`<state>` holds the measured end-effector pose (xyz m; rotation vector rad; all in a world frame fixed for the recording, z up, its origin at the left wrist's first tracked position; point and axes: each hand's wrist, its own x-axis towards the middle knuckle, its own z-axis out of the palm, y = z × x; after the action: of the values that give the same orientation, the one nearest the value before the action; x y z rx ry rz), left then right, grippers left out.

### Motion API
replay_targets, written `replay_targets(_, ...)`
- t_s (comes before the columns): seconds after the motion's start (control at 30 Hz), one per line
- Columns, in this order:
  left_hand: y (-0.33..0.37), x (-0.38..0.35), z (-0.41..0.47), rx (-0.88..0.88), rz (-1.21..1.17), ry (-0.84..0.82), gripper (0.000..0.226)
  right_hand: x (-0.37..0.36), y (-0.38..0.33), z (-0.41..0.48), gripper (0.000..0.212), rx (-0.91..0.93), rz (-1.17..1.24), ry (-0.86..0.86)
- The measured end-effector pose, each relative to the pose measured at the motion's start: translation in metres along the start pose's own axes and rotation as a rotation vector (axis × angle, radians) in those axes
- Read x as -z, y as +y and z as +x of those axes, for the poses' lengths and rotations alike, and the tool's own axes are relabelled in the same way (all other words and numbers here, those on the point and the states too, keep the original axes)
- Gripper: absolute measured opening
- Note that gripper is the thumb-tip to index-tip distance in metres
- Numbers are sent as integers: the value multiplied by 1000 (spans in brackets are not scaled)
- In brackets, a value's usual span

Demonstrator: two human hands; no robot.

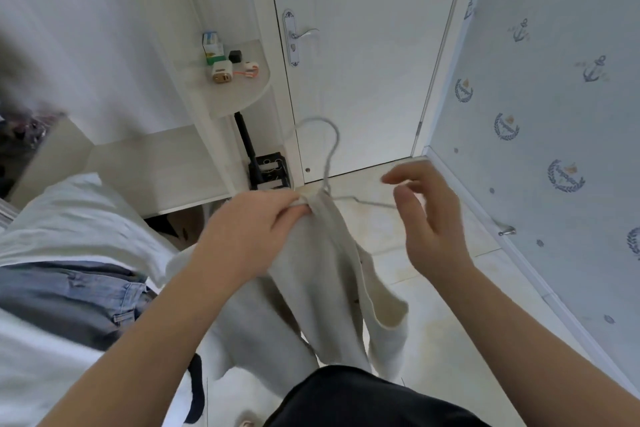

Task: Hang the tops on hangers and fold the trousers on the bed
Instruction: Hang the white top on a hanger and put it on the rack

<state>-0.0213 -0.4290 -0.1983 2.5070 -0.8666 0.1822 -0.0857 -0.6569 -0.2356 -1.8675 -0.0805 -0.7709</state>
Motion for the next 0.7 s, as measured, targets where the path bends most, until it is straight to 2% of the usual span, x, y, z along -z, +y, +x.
replay_targets(0.07,0,1,-3,28,-46,142,37,3,7,-20,23,47,-84,4)
replay_targets(0.2,10,-3,-10,102,-126,284,46,-24,23,-64,45,-93,-139,-480)
replay_targets(0.23,11,-6,-11,134,-159,292,44,-33,30,-70,49,-117,-182,-529)
replay_targets(0.33,13,-13,-15,232,-266,308,36,-47,43,-69,53,-177,-278,-472)
replay_targets(0.4,15,-12,-20,278,-348,306,38,-53,51,-64,56,-152,-312,-425)
replay_targets(0.53,11,-12,-27,324,-420,275,36,-68,56,-48,37,-146,-289,-488)
replay_targets(0.63,2,-14,-32,360,-436,269,23,-74,56,-40,13,-150,-212,-411)
replay_targets(0.7,-4,-15,-35,383,-417,292,21,-72,55,-41,19,-100,-132,-382)
